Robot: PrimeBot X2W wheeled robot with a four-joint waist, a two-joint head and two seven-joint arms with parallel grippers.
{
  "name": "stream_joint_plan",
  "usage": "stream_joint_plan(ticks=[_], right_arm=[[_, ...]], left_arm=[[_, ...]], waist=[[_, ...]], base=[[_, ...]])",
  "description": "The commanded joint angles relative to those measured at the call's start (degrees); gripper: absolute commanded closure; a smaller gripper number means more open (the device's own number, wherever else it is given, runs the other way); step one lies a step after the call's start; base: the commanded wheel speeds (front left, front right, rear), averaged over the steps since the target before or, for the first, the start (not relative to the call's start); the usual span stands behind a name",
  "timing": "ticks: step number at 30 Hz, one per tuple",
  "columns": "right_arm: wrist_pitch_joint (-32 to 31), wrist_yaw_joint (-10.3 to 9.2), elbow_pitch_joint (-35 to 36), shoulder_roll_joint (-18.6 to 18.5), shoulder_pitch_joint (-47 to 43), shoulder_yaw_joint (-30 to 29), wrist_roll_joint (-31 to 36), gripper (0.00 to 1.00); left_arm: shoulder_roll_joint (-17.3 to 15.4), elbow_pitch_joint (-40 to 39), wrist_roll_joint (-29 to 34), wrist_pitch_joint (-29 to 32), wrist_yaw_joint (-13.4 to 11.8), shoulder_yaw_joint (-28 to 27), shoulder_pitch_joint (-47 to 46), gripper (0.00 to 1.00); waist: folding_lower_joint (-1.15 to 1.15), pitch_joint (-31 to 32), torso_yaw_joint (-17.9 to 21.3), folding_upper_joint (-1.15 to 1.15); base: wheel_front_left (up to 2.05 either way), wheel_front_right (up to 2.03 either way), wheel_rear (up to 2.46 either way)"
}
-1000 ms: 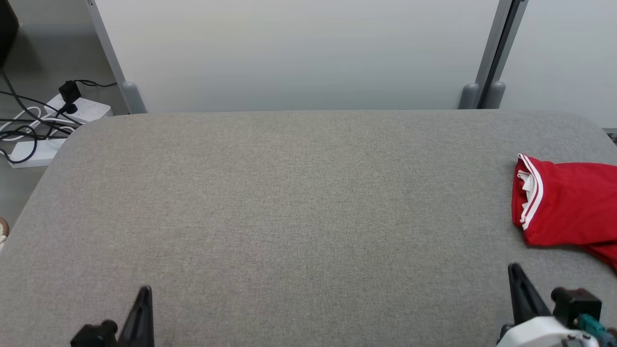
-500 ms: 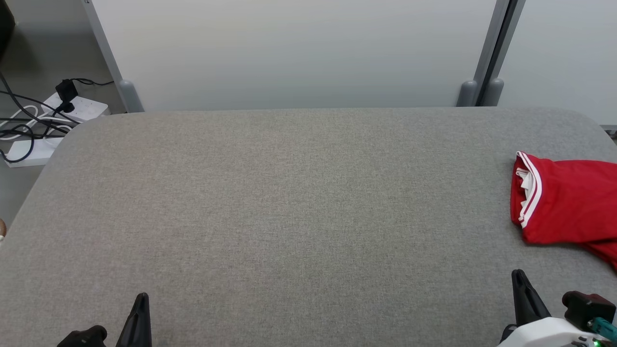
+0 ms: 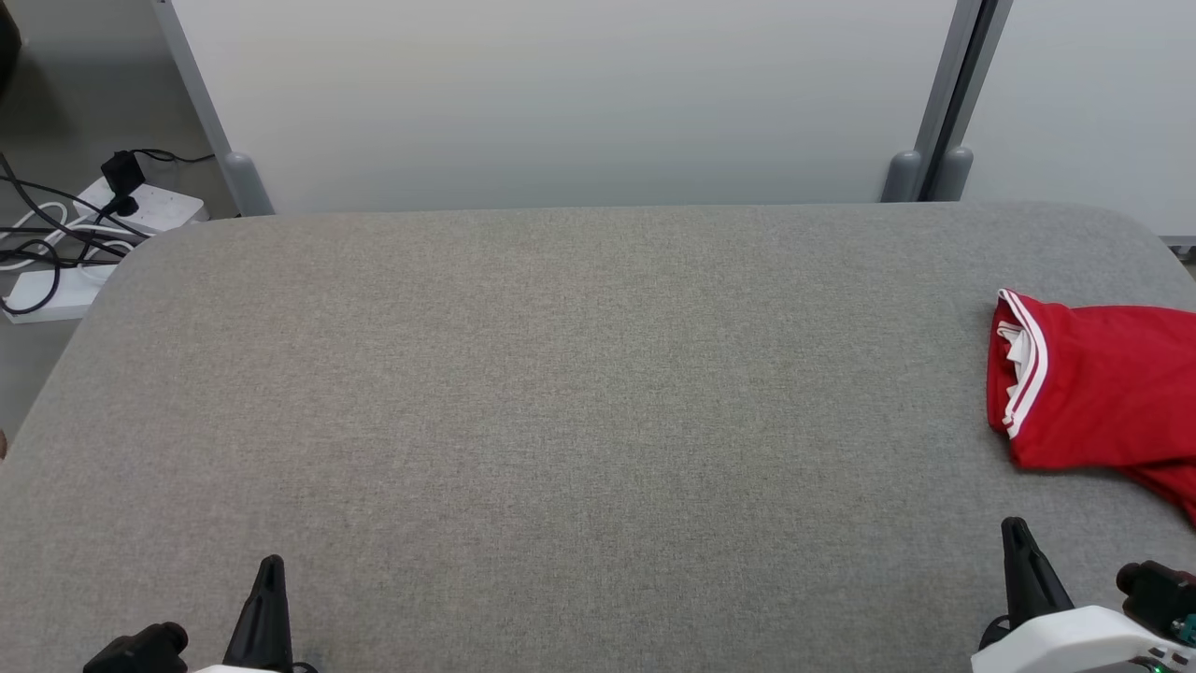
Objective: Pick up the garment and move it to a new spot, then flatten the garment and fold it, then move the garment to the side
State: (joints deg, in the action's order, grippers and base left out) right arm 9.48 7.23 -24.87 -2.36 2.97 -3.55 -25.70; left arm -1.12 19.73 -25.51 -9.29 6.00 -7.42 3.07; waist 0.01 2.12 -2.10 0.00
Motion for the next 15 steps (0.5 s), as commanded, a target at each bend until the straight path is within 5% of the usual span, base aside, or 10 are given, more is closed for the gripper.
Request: stream_joint_plan(ticks=[1, 15], right_arm=[[-0.4, 0.07, 1.9, -0.8, 2.2, -0.3, -2.0, 1.0], [-2.7, 0.1, 3.3, -0.7, 2.3, -0.7, -11.6, 1.0]], left_arm=[[-0.9, -1.7, -2.0, 0.3, 0.4, -0.3, -2.7, 1.0], [-1.0, -2.3, -11.6, 2.6, 0.6, -0.1, -3.7, 1.0]], waist=[[-0.01, 0.0, 0.0, 0.0], [-0.01, -0.4, 0.3, 0.0]], base=[[0.0, 0.0, 0.0], [0.0, 0.0, 0.0]])
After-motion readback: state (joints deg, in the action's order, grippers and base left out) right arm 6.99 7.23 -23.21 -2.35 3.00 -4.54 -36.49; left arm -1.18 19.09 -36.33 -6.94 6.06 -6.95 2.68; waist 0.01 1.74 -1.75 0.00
